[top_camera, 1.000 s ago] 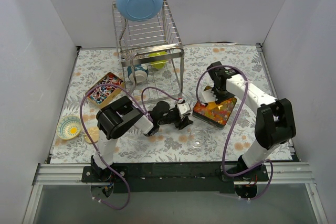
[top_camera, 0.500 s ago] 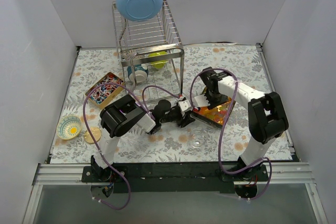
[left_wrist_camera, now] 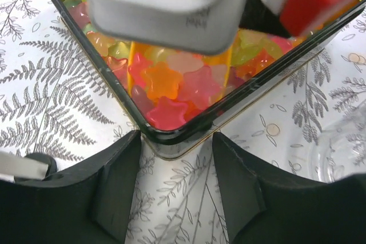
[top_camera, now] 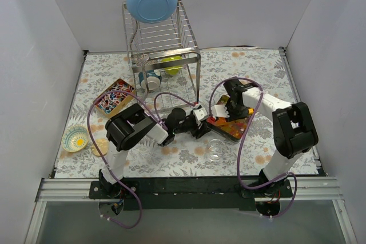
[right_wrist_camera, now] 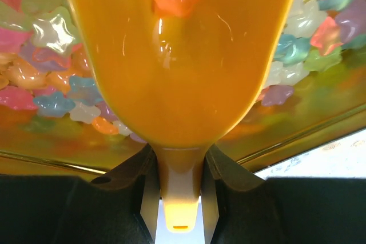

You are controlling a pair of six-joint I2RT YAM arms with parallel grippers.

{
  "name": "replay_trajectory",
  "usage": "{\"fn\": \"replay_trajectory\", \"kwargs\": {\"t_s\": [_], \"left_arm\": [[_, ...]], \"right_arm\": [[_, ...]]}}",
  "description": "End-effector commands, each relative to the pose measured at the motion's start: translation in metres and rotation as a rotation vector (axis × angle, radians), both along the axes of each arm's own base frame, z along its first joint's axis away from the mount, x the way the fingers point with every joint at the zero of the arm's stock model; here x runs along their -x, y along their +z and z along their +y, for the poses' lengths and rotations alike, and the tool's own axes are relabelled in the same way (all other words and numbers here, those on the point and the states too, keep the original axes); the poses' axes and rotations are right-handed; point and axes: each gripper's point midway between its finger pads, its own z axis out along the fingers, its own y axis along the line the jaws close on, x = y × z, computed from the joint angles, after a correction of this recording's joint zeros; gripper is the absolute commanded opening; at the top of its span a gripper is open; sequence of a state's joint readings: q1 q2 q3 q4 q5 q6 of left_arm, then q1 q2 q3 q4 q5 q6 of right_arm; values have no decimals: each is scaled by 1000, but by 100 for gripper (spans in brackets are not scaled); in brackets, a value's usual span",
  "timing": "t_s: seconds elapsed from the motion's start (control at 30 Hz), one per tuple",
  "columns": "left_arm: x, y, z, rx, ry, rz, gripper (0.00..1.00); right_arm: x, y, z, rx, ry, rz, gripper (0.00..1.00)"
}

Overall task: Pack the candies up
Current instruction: Scoop the fake candies from the storage box.

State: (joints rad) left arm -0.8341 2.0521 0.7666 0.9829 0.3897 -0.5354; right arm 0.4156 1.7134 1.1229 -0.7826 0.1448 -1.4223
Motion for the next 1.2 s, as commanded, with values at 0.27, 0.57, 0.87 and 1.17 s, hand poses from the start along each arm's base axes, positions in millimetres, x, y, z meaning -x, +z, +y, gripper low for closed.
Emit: {"fn": "replay_trajectory", "kwargs": {"t_s": [0.27,0.57,0.87,1.17], "left_arm": [[32,47,30,-41,-27,-6,55],[45,59,37,-62,-48,40,57],[48,60,41,-94,-55,51,57],[52,69,48,-119,-46,73,57]], "right_arm": [[11,-6,39,-299,-28,16,1],[20,2,22,-399,-47,30,1],[24,9,13,-463,-89,38,1],[24,23,2,-564,-162,37,1]]}}
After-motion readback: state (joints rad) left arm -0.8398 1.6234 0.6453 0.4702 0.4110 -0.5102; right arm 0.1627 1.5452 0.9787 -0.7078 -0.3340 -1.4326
